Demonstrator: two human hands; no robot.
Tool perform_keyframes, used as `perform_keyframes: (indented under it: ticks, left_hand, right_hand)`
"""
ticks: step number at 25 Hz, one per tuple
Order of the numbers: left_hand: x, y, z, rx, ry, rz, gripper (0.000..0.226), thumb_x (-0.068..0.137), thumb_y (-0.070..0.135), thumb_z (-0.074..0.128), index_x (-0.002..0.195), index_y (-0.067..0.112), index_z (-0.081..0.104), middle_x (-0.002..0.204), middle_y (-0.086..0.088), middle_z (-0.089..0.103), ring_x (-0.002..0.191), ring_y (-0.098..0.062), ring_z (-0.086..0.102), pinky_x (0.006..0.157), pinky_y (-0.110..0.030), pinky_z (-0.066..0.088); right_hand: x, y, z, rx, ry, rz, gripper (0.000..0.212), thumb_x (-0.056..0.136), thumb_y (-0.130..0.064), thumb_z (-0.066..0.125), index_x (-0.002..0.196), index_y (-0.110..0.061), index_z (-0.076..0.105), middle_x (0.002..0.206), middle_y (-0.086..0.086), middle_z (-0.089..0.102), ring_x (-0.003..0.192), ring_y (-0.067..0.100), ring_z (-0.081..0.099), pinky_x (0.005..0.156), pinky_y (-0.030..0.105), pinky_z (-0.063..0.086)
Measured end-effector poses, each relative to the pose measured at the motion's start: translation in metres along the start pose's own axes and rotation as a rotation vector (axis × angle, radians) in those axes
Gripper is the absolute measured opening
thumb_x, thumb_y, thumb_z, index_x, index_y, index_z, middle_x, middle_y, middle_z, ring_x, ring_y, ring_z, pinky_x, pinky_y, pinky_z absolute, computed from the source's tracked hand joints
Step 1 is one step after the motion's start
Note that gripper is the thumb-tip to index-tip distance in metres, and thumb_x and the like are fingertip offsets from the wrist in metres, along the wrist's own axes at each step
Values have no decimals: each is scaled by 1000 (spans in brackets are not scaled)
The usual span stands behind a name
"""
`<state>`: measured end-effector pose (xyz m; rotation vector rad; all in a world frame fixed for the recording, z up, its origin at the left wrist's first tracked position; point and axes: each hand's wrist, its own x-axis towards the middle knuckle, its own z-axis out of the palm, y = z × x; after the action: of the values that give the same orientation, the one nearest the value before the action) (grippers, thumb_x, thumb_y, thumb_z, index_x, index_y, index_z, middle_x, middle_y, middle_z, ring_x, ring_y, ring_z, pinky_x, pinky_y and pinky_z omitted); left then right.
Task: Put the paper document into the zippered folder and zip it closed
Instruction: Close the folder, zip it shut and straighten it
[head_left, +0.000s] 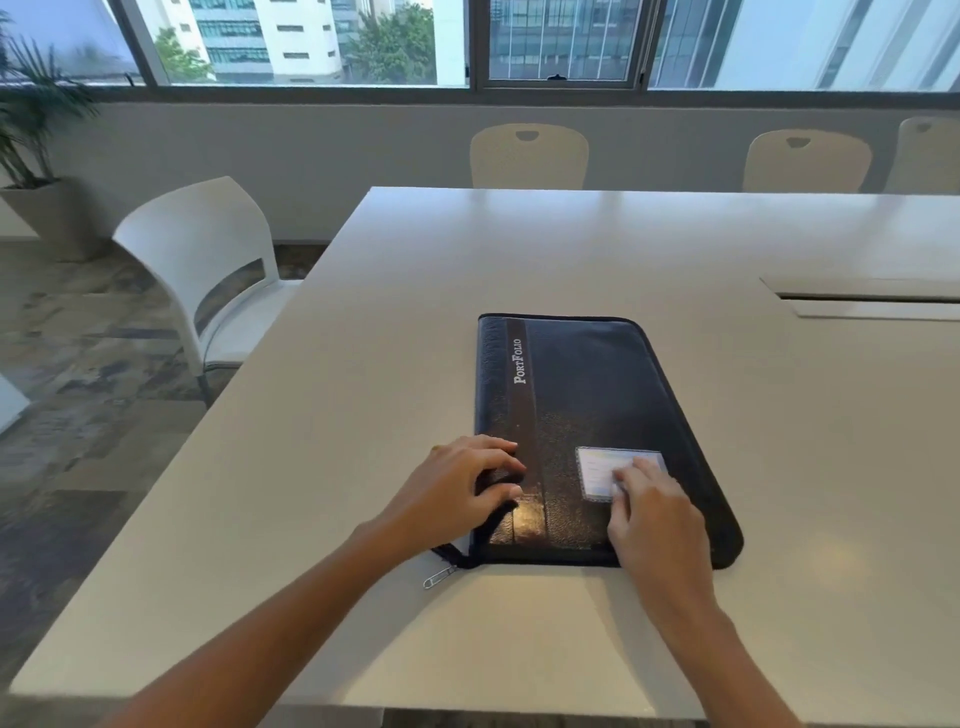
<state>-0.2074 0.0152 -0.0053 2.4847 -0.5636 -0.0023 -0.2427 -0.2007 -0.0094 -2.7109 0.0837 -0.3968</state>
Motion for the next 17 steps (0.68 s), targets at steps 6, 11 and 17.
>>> perform_keyframes:
  ticks: [6,11,17]
  left_hand:
    - [-62,-23,-21,-98,-74,-29,36,82,62,61,101,33,72,99,24,64,98,2,56,89,-31,47]
    - [-86,-29,-21,-80,-123,-3,23,86,52,65,102,37,73,91,25,69,94,4,58,93,-23,38]
    - [-90,-23,-21,-211,-89,-40,17,92,26,66,104,31,76,93,20,75,85,5,67,82,-15,52]
  right_hand:
    - [-50,-46,13,190,-58,-125,19,87,-23,67,97,-8,68,122,9,65,115,21,58,96,28,49]
    - [-82,-67,29,196,-164,-215,25,83,-39,69,73,-16,67,139,10,52,135,25,42,111,31,24]
    - [-84,-79,34,234,-164,-194,28,79,-44,70,81,-17,71,147,6,44,142,22,30,114,32,19]
